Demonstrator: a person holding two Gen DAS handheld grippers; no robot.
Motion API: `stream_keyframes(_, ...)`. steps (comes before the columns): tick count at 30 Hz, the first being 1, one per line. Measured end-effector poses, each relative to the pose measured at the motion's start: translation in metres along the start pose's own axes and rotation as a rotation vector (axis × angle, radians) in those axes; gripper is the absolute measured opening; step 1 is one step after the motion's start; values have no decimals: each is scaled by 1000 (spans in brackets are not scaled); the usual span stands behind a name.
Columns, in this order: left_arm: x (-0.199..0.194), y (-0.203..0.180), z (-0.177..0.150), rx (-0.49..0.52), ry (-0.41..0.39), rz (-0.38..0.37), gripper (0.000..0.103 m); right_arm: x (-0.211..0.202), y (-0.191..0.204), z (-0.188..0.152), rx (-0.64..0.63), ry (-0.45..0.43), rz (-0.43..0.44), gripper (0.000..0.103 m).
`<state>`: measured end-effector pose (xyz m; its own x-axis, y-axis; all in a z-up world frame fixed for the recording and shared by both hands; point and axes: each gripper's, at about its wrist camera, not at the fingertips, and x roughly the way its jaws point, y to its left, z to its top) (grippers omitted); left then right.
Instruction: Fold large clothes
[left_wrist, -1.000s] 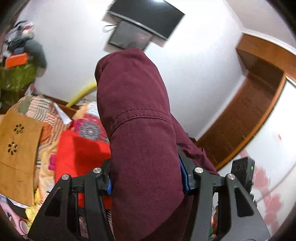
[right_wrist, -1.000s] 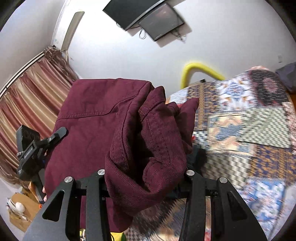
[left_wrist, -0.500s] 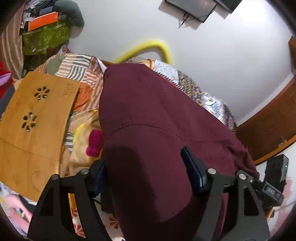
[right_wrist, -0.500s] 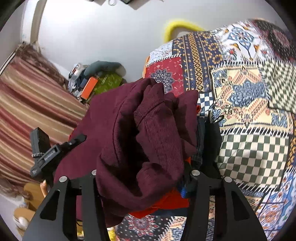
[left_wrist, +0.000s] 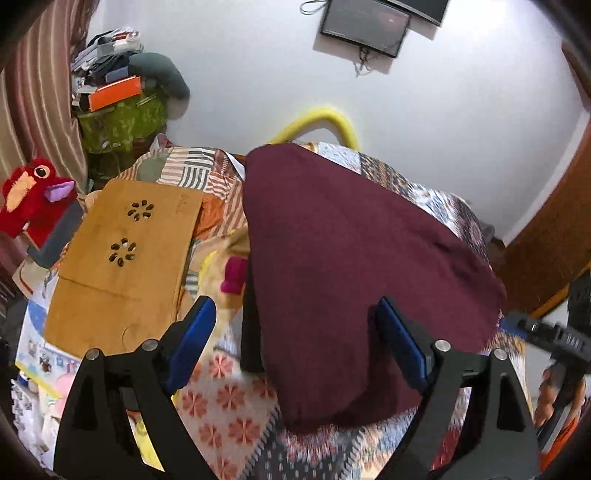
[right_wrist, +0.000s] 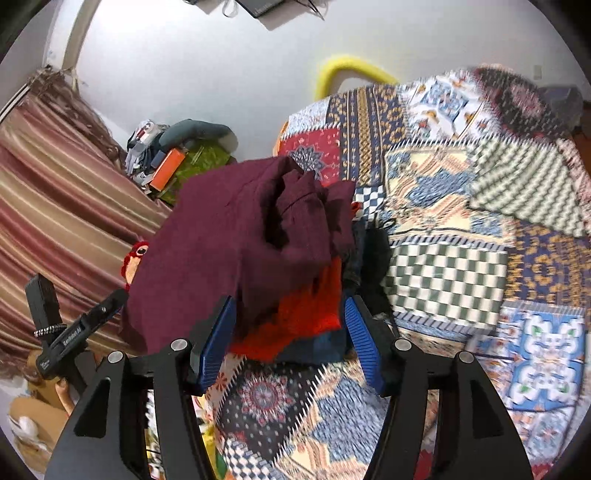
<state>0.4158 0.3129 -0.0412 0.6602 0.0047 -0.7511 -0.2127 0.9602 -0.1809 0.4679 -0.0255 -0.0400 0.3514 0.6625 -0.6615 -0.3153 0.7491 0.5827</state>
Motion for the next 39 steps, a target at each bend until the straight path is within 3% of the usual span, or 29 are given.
stream_keyframes(3, -29, -11, -14, 35, -19, 14, 89, -32, 12, -8, -62, -31, -7, 58)
stream_keyframes(8, -90, -38, -32, 82, -118, 2, 89, -91, 39, -27, -178, -131, 0, 58)
stream_keyframes(16, -203, -93, -70, 191, -397, 44, 89, -186, 96, -74, -366, -389, 16, 58)
stream_keyframes(21, -260, -113, -110, 219, -554, -17, 90, -215, 122, -109, -466, -531, 8, 58)
stream_keyframes(25, -291, -122, -145, 245, -686, -54, 90, -219, 134, -132, -524, -593, -3, 60)
stream_keyframes(28, -305, -123, -168, 227, -775, -33, 90, -219, 138, -147, -545, -655, -35, 62)
stream_keyframes(33, -308, -124, -195, 221, -834, -7, 90, -219, 145, -166, -575, -725, -67, 88)
stream_keyframes(36, -306, -121, -202, 203, -844, 2, 103, -225, 150, -174, -582, -776, -95, 103)
stream_keyframes(39, -304, -116, -203, 180, -837, -3, 103, -226, 152, -177, -585, -795, -123, 103)
